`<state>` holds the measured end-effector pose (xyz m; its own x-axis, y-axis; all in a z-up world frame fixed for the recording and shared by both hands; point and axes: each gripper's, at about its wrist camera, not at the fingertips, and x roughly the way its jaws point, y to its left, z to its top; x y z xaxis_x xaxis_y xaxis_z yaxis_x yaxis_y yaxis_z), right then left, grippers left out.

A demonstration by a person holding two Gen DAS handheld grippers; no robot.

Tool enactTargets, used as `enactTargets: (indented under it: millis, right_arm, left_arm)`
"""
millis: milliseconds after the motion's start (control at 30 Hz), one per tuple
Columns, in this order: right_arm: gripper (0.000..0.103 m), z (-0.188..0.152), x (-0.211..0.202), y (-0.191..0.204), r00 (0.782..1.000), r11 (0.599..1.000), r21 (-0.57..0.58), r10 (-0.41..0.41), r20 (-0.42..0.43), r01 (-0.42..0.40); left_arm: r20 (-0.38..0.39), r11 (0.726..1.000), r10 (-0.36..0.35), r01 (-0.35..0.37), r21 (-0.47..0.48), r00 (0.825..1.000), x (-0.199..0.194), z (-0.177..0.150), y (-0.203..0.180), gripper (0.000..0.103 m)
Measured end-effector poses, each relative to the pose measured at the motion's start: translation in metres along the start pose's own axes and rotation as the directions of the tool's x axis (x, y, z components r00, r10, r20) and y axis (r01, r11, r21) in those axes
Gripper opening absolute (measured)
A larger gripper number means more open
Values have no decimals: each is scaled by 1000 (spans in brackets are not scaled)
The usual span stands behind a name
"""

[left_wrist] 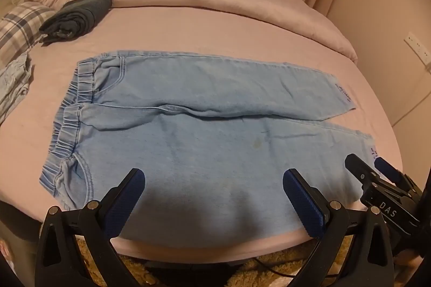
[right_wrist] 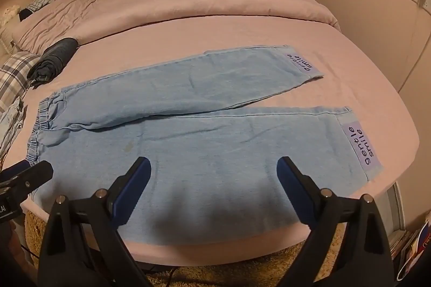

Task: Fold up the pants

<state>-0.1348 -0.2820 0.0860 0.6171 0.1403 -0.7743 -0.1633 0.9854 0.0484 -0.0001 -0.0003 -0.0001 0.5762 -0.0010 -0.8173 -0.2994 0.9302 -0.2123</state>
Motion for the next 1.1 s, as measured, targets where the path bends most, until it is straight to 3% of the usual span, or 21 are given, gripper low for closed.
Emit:
enactTargets:
  millis: [1100]
  right_arm:
    - [87, 2, 4, -11, 1000, 1000, 27, 0, -14, 1]
  left_arm:
    - [45, 1000, -17, 16, 15, 999, -1, 3, 0, 101]
